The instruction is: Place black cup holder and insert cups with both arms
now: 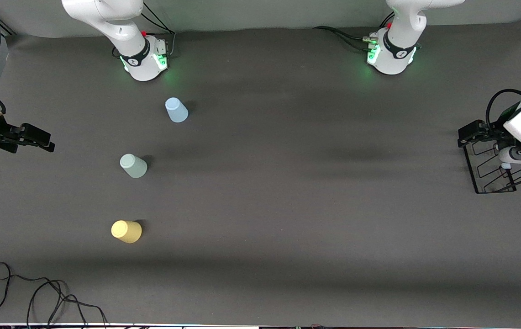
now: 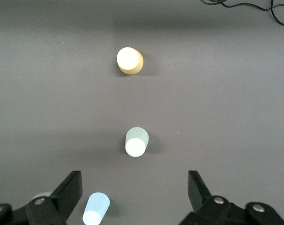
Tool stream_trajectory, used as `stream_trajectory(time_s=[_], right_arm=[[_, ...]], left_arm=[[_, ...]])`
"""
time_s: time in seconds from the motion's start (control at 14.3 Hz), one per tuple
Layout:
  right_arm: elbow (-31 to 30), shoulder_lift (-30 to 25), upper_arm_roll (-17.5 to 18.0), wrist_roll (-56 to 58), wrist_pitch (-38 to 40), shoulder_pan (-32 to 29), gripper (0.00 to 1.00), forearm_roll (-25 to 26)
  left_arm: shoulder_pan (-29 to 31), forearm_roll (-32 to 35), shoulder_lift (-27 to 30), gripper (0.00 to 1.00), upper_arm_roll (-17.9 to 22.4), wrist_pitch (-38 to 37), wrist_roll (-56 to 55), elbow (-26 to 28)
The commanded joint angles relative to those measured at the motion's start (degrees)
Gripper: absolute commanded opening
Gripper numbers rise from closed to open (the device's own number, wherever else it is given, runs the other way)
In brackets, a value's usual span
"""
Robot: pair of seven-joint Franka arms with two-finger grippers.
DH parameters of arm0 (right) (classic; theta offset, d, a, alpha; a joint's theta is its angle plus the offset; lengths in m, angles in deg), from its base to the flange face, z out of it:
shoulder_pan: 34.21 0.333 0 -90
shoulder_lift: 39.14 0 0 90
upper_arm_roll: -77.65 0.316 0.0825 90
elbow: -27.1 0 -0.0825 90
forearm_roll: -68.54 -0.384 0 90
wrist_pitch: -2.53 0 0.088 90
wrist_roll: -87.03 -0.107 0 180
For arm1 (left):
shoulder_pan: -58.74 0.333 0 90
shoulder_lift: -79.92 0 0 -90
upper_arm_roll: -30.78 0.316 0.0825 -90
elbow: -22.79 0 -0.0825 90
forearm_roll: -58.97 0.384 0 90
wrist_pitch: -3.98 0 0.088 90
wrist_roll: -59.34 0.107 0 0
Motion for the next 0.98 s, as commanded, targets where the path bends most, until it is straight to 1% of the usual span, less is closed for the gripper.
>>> stream_trajectory(time_s=[0.0,0.91], right_arm=[[0.3,-0.4,0.2,-0.9,0.7,0.0,1.00,-0.2],[1.2,0.1,0.2,-0.9,0.9,0.0,1.00,-0.2]], left_arm=[[0.0,-0.4,0.6,1.00,0.2,-0.1,0.2,0.6],[0.9,0.8,0.3,1.00,0.3,-0.1,0.6,0.4]])
